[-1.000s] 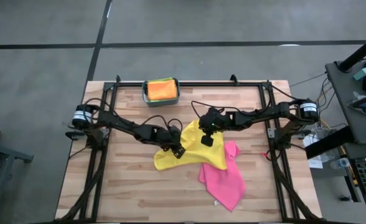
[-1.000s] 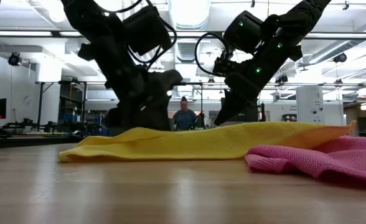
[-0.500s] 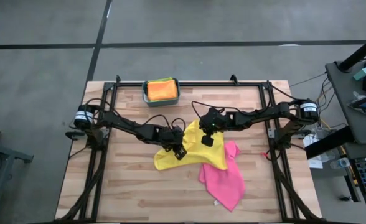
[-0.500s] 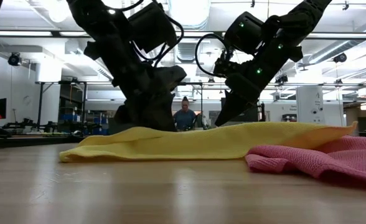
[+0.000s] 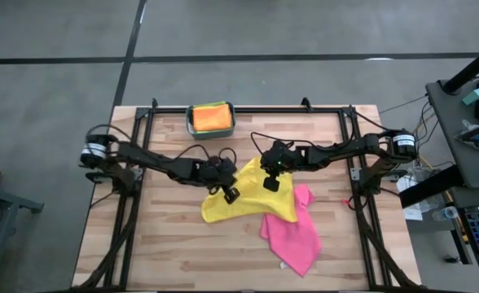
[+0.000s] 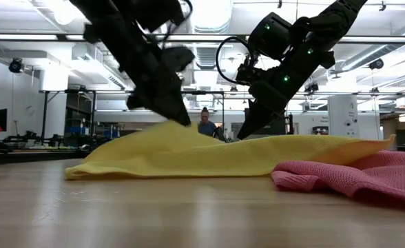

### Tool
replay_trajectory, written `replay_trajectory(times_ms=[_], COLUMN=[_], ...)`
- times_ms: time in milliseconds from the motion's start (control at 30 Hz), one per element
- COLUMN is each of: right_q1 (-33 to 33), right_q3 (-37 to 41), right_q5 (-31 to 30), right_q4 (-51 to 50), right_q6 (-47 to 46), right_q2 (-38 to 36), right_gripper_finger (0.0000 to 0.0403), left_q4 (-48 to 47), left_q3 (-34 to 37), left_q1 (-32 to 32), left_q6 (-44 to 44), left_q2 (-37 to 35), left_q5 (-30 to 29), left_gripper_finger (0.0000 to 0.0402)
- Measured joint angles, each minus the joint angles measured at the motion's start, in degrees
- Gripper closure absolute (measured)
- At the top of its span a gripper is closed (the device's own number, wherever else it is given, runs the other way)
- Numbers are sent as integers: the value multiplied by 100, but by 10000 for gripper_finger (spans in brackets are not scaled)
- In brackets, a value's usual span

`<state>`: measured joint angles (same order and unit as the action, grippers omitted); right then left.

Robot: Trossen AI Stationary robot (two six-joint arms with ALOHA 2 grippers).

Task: Fold microfiber towels
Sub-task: Fold the yellow towel

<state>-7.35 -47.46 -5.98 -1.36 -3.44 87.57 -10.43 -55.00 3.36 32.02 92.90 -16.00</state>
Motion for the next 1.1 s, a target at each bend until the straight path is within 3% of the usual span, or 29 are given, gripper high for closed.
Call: replay_trajectory(times_ms=[200, 400, 567, 767, 1100], right_q1=[0, 0, 0, 0, -3], right_q3=[4, 4, 4, 4, 4], right_q5=[1, 0, 2, 4, 7], right_q4=[77, 170, 174, 163, 93], right_q6=[7, 4, -29, -60, -271], right_q2=[0, 0, 0, 0, -10], right_gripper_finger=[394, 394, 394, 394, 394], left_q4=[-1369, -1946, -1924, -2723, -2994], left_q3=[61, 240, 457, 562, 538], left_q1=[-87, -299, -437, -553, -607], left_q6=[-100, -91, 40, 404, -163], left_q2=[-638, -737, -622, -677, -928], left_q5=[-1423, -2010, -2066, -2043, -1619], left_gripper_finger=[401, 401, 401, 397, 298])
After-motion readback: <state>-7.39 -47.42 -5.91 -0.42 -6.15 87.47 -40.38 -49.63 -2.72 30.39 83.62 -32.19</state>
